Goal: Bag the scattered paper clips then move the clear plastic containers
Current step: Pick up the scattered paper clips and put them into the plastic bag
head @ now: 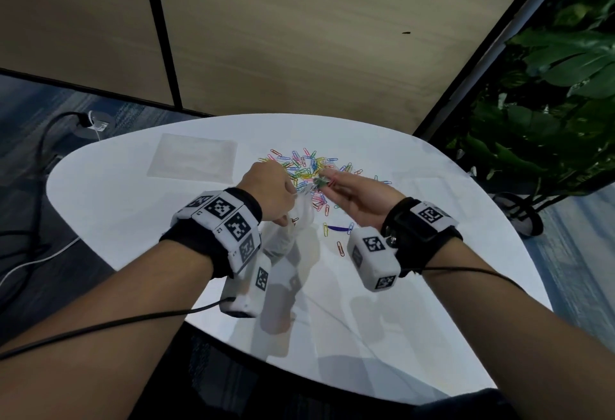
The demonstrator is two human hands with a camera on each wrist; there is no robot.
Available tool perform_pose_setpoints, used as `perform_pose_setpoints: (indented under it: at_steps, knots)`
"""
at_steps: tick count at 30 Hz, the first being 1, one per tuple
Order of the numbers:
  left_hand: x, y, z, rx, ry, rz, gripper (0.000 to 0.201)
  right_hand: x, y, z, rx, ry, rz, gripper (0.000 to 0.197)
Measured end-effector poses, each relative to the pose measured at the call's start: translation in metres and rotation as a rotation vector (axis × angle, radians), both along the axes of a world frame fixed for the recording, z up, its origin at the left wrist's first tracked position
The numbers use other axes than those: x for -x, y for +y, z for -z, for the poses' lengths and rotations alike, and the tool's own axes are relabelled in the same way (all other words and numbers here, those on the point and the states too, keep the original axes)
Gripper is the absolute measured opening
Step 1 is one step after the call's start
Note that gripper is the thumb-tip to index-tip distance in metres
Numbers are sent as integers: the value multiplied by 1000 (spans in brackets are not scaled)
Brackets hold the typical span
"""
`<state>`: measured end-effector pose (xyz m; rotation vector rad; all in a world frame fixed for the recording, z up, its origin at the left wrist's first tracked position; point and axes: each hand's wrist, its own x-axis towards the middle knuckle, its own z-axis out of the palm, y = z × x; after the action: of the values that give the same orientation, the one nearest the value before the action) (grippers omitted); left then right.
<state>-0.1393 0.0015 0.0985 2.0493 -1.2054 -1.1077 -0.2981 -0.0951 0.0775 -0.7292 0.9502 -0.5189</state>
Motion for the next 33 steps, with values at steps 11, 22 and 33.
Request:
perform_pose_setpoints:
  at_steps: [11, 22, 33]
  knots:
    - [-5, -4, 5, 20, 17, -59, 20, -35, 37, 18, 796, 704, -224, 6]
    - [-10, -2, 11, 64, -40, -44, 17, -31, 18, 3, 923, 654, -600, 27]
    - [-21, 4, 10, 65, -145, 30, 27, 46, -132, 89, 903, 1491, -668, 50]
